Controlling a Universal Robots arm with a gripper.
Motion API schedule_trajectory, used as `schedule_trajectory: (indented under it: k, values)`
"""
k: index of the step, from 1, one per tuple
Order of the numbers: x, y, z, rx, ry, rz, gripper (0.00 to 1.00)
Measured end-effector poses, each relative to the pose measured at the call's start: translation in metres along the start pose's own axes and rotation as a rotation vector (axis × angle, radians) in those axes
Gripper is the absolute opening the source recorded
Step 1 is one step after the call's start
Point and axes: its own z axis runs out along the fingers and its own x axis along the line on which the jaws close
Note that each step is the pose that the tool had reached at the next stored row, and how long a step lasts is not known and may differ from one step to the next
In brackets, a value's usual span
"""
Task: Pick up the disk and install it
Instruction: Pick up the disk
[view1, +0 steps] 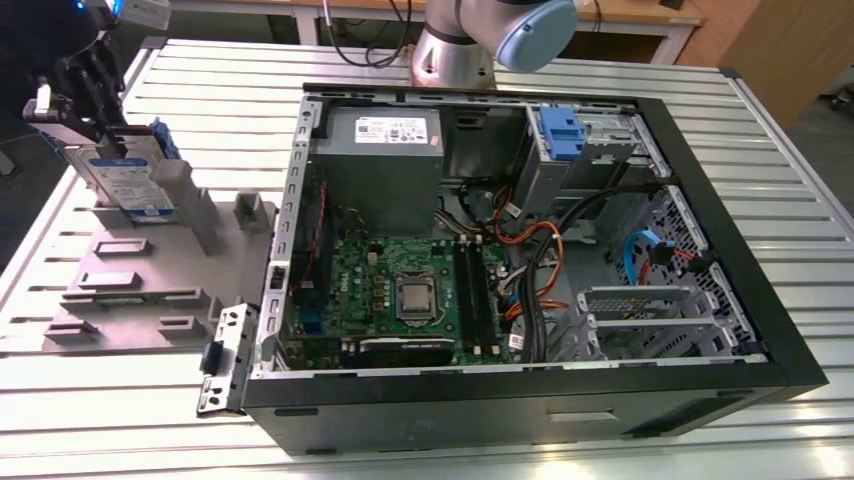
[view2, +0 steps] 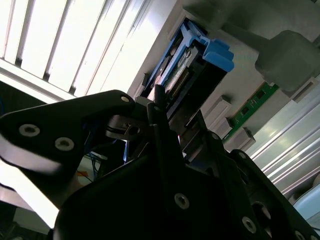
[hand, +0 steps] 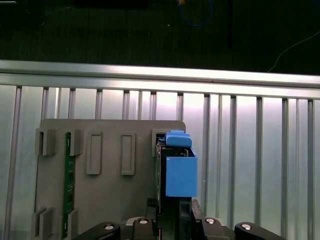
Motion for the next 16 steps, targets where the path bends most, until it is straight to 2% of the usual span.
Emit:
schedule_trajectory:
  k: [4,8,16]
  values:
    - [0.0,0.0,0.0001,0.0,0.0,0.0,0.35]
    - [0.0,0.0,0.0002,0.0011,-0.0015,0.036,0.35]
    - [0.0,0.0,0.0002,0.0012,-0.0016,0.04,0.35]
